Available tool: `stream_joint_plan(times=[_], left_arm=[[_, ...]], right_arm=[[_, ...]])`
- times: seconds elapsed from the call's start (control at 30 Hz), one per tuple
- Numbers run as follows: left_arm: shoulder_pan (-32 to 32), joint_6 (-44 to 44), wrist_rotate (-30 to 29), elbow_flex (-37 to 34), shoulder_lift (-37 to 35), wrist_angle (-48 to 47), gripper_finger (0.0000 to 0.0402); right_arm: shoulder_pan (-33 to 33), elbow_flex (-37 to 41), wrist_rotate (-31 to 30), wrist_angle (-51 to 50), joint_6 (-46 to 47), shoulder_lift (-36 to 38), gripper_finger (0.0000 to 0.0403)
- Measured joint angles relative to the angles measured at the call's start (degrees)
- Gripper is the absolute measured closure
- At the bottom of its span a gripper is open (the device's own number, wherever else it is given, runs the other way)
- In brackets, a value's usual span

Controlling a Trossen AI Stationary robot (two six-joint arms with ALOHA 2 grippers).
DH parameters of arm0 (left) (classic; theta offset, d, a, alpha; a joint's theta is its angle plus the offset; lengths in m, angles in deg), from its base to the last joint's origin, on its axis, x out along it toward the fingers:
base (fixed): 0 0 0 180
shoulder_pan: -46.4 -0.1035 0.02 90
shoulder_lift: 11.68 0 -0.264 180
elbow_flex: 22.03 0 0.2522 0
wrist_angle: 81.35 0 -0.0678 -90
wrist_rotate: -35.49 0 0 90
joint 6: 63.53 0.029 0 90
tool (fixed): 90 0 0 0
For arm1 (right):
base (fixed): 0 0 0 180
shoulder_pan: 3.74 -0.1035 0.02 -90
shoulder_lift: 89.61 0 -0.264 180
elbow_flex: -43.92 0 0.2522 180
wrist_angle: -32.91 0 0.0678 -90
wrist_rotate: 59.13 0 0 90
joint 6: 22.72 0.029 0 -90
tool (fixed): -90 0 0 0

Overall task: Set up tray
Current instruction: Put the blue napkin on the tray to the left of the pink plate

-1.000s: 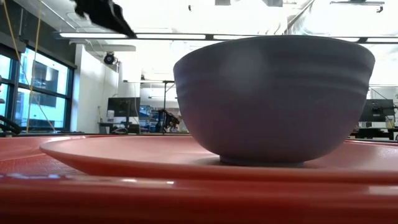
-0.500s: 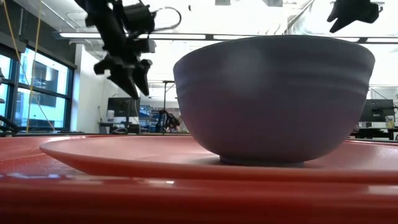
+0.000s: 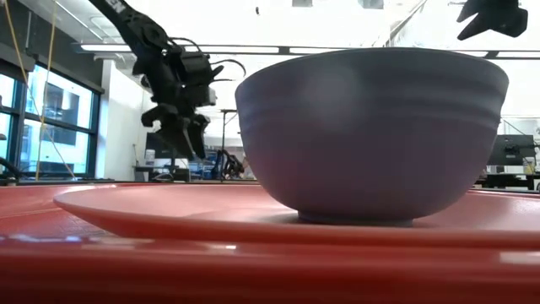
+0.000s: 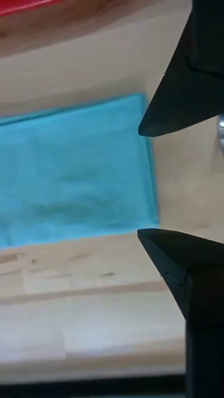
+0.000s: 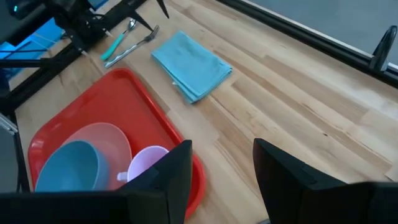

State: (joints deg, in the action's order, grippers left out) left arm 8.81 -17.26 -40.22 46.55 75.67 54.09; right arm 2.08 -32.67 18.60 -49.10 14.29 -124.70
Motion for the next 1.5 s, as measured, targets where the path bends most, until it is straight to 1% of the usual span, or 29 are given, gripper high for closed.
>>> stream_joint_plan(times=[0.1, 0.23, 0.37, 0.5, 0.8, 0.93, 1.07, 1.3, 1.5], left_arm=[[-0.35, 0.01, 1.73, 0.0, 2.71, 1.8, 0.0115], [-0.3, 0.0, 1.66, 0.02, 5.69, 4.03, 0.0115], [-0.31, -0.17, -0.22, 0.02, 8.5, 5.54, 0.0115], [-0.35, 0.24, -2.35, 1.73, 11.15, 5.64, 0.0115], [-0.35, 0.0, -1.58, 9.42, 15.76, 0.93, 0.0115], [-0.35, 0.0, 0.78, 12.92, 18.38, -3.88, 0.0115], [-0.3, -0.02, 3.28, 14.9, 20.94, -5.88, 0.0115], [-0.28, -0.04, 3.16, 17.19, 21.57, -6.05, 0.0115], [-0.28, -0.04, 3.49, 22.38, 21.57, -5.85, 0.0115]], right_arm=[[-0.02, 0.0, 0.06, 0.0, -0.15, -0.1, 0.0254], [-0.02, 0.0, 0.1, 0.37, 0.03, -0.15, 0.0254], [-0.02, 0.0, 0.51, 1.9, 0.42, -0.15, 0.0254], [-0.02, 0.0, 0.5, 3.88, 0.44, -0.16, 0.0254], [-0.02, 0.0, 0.47, 5.39, 0.68, -0.2, 0.0254], [-0.02, 0.0, 0.47, 5.57, 0.7, -0.2, 0.0254], [-0.02, 0.0, 0.37, 5.57, 0.64, -0.2, 0.0254], [-0.02, 0.0, 0.19, 5.57, 0.41, -0.2, 0.0254], [-0.02, 0.0, 0.01, 5.57, 0.16, -0.2, 0.0254]])
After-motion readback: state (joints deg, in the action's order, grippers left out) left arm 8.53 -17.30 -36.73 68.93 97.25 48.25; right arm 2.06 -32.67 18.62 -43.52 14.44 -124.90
